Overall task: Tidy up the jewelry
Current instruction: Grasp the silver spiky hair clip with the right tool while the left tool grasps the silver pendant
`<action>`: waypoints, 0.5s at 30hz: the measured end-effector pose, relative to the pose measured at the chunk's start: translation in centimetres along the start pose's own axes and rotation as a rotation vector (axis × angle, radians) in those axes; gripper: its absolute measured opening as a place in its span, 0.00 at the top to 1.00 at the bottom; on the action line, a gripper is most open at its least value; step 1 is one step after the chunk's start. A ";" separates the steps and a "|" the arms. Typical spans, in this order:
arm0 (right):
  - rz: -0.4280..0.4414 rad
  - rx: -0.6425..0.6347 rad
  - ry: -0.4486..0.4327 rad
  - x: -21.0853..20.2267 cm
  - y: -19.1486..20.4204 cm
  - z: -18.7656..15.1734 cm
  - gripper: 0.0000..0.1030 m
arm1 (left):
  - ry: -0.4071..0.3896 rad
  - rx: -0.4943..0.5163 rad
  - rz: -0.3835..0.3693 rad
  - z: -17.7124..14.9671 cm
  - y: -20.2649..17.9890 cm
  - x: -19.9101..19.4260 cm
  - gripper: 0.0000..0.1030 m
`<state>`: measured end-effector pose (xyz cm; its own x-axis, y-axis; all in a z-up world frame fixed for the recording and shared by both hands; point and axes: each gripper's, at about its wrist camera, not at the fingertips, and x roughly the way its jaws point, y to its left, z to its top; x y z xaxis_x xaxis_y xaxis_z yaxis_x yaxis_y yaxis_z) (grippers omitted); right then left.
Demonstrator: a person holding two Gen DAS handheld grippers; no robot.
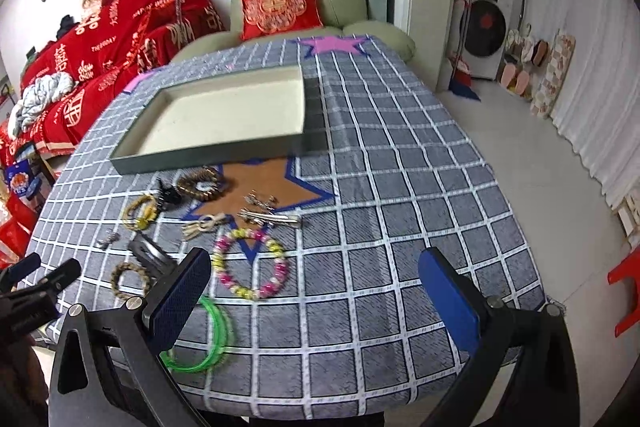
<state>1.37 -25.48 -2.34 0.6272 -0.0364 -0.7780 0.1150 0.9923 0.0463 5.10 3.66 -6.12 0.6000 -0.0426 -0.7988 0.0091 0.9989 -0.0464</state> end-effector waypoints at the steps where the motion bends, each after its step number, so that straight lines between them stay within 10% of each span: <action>1: 0.000 0.004 0.012 0.4 -0.2 0.1 0.00 | 0.005 0.005 -0.006 0.3 0.1 0.5 0.00; 15: 0.063 -0.092 0.086 5.4 -0.3 1.5 0.00 | 0.071 0.041 -0.066 1.9 2.4 4.8 0.02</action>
<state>5.88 -26.11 -5.65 0.5624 0.0324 -0.8262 0.0037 0.9991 0.0417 9.50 5.85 -8.95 0.5391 -0.1078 -0.8353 0.0801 0.9938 -0.0765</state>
